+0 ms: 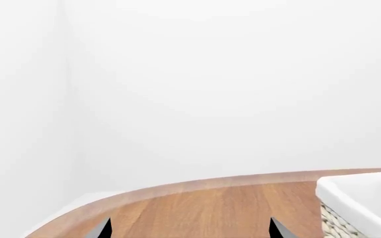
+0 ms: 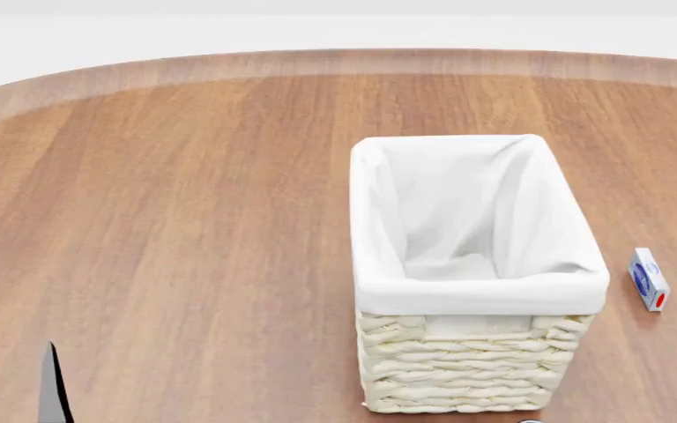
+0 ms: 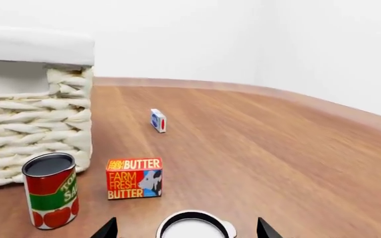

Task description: Pick up the alphabet soup and put it in the basket.

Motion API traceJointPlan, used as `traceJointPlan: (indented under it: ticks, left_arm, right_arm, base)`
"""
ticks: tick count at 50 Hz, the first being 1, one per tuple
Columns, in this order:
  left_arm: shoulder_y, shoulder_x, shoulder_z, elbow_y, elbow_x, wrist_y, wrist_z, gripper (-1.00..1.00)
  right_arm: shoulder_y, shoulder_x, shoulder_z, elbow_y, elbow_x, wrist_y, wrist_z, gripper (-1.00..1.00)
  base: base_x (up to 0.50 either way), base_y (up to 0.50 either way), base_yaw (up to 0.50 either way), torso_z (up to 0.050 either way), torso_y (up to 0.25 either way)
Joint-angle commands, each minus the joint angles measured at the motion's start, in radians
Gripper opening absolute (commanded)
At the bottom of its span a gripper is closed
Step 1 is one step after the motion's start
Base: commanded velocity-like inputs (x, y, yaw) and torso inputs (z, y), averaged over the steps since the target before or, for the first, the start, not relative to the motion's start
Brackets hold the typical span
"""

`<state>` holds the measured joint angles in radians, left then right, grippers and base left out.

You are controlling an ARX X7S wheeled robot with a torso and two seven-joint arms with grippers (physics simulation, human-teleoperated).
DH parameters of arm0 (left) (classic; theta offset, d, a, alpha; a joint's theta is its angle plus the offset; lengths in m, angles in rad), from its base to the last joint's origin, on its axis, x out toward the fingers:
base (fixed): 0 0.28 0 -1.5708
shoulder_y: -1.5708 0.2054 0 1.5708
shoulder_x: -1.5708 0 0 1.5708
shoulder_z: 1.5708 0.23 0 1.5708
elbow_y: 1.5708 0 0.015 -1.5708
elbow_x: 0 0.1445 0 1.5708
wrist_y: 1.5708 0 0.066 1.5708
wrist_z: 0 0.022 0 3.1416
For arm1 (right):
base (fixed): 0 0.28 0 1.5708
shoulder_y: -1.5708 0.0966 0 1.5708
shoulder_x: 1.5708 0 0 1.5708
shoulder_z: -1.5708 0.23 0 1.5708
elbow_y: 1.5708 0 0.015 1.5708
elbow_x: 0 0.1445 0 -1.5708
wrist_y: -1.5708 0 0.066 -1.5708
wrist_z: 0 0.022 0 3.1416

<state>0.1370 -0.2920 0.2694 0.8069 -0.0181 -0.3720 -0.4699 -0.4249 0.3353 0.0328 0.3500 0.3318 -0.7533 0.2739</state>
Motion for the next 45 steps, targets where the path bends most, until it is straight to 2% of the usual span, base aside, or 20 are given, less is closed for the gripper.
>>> traceJointPlan:
  ticks: [1, 13, 15, 18, 36, 37, 45]
  left_arm:
    - [-0.001, -0.006, 0.002, -0.001, -0.003, 0.001, -0.006, 1.00]
    - [-0.001, -0.011, 0.003, -0.006, -0.009, 0.007, -0.013, 1.00]
    - [-0.001, -0.011, 0.004, -0.006, -0.009, 0.007, -0.013, 1.00]
    - [0.000, -0.013, 0.002, -0.008, -0.012, 0.010, -0.015, 1.00]
    - [0.002, -0.021, 0.004, -0.009, -0.019, 0.017, -0.024, 1.00]
    - [0.002, -0.021, 0.004, -0.009, -0.019, 0.017, -0.024, 1.00]
    - [0.000, -0.023, 0.008, -0.011, -0.019, 0.016, -0.029, 1.00]
  right_arm:
    - [0.034, -0.008, 0.002, 0.061, 0.004, -0.016, -0.010, 1.00]
    - [0.074, -0.024, -0.002, 0.134, 0.004, -0.034, -0.024, 1.00]
    - [0.048, -0.010, -0.002, 0.063, 0.005, 0.013, -0.002, 1.00]
    - [0.091, -0.031, -0.005, 0.175, 0.000, -0.048, -0.033, 1.00]
    - [0.166, -0.044, 0.002, 0.302, -0.008, -0.086, -0.049, 1.00]
    - [0.148, -0.036, 0.002, 0.252, -0.011, -0.055, -0.032, 1.00]
    - [0.228, -0.052, 0.004, 0.392, -0.010, -0.108, -0.067, 1.00]
  base:
    - [0.00, 0.00, 0.00, 0.000, 0.000]
    - [0.00, 0.00, 0.00, 0.000, 0.000]
    - [0.00, 0.00, 0.00, 0.000, 0.000]
    - [0.00, 0.00, 0.00, 0.000, 0.000]
    - [0.00, 0.00, 0.00, 0.000, 0.000]
    - [0.00, 0.00, 0.00, 0.000, 0.000]
    - [0.00, 0.00, 0.00, 0.000, 0.000]
